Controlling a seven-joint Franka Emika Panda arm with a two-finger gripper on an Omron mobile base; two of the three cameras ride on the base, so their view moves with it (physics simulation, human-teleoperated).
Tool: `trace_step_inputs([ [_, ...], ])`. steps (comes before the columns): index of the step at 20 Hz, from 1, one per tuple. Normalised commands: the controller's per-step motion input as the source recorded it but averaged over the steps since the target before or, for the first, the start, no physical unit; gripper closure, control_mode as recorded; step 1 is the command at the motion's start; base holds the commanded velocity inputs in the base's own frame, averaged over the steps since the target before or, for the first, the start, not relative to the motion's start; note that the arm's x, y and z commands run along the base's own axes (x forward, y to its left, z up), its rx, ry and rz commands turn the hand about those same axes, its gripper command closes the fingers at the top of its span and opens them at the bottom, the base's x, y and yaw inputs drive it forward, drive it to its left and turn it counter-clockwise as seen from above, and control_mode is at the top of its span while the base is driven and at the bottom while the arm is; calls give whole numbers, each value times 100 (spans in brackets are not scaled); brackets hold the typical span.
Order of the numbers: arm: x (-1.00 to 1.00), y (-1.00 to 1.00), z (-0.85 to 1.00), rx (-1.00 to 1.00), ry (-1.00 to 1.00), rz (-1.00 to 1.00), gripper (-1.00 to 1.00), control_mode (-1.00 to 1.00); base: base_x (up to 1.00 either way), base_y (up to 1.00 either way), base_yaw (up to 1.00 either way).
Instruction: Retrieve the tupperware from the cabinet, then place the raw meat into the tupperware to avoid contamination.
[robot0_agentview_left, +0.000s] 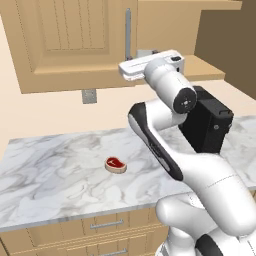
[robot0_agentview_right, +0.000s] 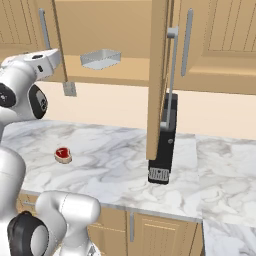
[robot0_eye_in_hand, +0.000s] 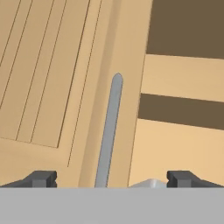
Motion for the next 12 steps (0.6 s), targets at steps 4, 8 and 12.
trace_step_inputs([
  [4,28,13,-4,0,1,0,-100,-100,0,0,0],
  [8,26,18,-4,0,0,0,-100,-100,0,0,0],
  [12,24,18,-4,0,0,0,-100,-100,0,0,0],
])
